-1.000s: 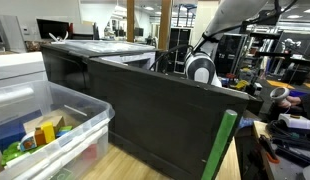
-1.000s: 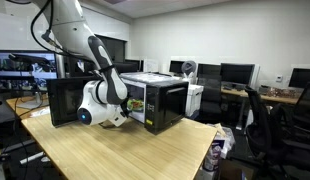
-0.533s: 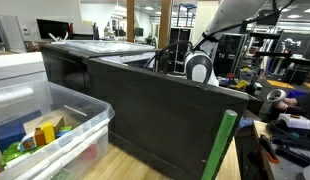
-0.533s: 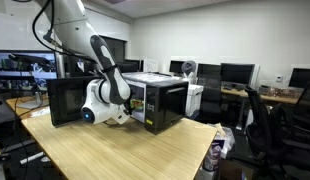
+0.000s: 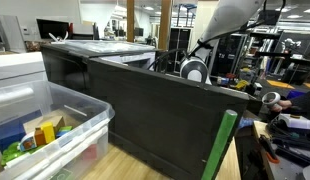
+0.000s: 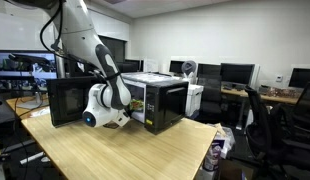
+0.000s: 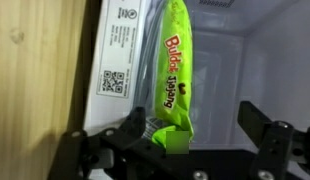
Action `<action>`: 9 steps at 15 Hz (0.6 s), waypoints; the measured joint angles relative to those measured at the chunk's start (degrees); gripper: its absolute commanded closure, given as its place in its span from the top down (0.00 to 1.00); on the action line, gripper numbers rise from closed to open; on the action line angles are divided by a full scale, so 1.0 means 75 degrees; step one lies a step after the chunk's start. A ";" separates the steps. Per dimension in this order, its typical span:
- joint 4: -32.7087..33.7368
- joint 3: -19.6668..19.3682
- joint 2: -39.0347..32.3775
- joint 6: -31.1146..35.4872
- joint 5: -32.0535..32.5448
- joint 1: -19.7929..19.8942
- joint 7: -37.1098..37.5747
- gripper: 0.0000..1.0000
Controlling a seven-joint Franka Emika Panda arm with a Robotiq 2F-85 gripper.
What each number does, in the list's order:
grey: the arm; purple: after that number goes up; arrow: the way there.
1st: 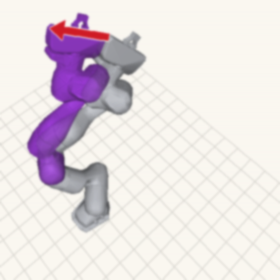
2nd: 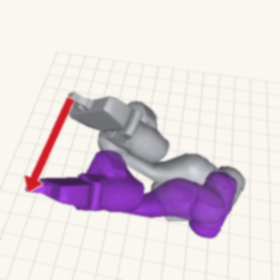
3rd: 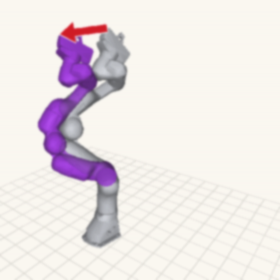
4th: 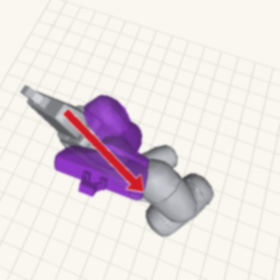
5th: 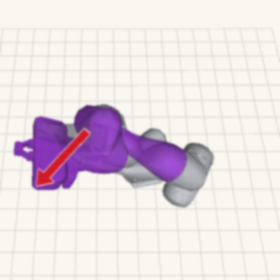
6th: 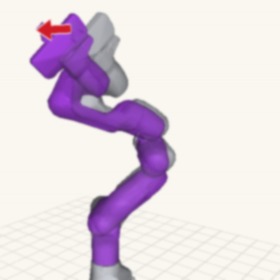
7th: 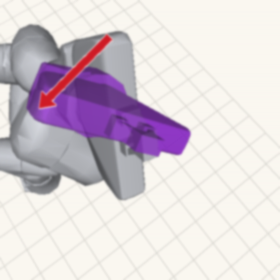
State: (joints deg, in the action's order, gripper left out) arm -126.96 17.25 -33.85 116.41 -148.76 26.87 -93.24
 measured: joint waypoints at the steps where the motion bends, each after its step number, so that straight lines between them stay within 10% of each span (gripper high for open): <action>1: 0.0050 0.0043 -0.0052 0.0000 0.0000 0.0028 -0.0043 1.00; 9: 0.0264 0.0631 -0.0364 0.0092 0.0000 0.0588 -0.0177 1.00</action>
State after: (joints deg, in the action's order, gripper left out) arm -124.97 21.98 -36.58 117.10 -148.76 31.28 -94.57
